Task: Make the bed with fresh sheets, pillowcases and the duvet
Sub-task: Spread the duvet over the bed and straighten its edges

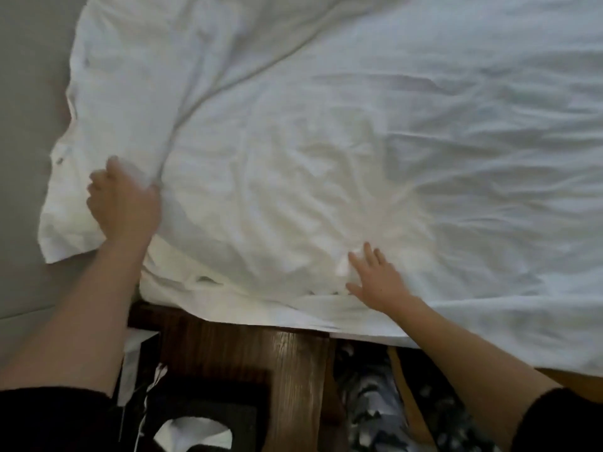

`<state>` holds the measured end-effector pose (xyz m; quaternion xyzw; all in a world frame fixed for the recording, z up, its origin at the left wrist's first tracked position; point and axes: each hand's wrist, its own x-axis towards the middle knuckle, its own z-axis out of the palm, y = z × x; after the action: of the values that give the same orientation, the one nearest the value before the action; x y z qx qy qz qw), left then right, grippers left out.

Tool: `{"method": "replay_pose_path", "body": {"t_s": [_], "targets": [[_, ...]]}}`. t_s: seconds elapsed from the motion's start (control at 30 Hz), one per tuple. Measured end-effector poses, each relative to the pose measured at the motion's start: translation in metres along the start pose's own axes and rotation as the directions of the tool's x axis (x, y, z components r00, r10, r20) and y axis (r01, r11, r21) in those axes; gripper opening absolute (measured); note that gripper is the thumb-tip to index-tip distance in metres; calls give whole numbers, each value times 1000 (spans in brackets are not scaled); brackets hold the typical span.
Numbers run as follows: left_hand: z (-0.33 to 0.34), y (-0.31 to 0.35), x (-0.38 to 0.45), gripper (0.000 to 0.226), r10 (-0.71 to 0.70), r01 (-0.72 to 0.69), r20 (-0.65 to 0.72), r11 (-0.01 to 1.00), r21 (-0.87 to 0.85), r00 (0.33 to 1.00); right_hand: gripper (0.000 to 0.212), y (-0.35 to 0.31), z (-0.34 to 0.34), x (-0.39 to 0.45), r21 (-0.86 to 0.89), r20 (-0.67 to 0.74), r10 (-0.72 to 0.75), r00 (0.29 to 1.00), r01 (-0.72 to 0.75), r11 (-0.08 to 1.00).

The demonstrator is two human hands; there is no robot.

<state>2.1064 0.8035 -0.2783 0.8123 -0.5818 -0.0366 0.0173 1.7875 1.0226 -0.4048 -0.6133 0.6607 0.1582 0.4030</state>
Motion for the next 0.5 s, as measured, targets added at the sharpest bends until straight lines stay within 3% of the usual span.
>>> {"method": "replay_pose_path", "body": {"t_s": [0.07, 0.17, 0.23, 0.3, 0.43, 0.5], "targets": [[12, -13, -35, 50, 116, -116, -13, 993, 11, 993, 69, 13, 19, -8, -56, 129, -43, 991, 51, 997], [38, -39, -78, 39, 178, -187, -128, 981, -60, 976, 65, 30, 45, -28, 8, 32, -35, 999, 35, 999], [57, -52, -103, 47, 60, -81, -127, 983, -165, 990, 64, 37, 63, -40, -55, 12, -77, 997, 78, 995], [75, -67, -122, 54, -126, 107, -71, 968, -225, 989, 62, 42, 80, -50, -143, 89, -120, 989, 132, 981], [105, -89, -136, 66, -381, 404, 160, 903, -147, 911, 40, 39, 100, -53, -191, 123, -139, 983, 161, 968], [114, -95, -133, 72, -407, 453, 271, 881, -137, 872, 33, 32, 103, -54, -200, 173, -183, 968, 216, 956]]}}
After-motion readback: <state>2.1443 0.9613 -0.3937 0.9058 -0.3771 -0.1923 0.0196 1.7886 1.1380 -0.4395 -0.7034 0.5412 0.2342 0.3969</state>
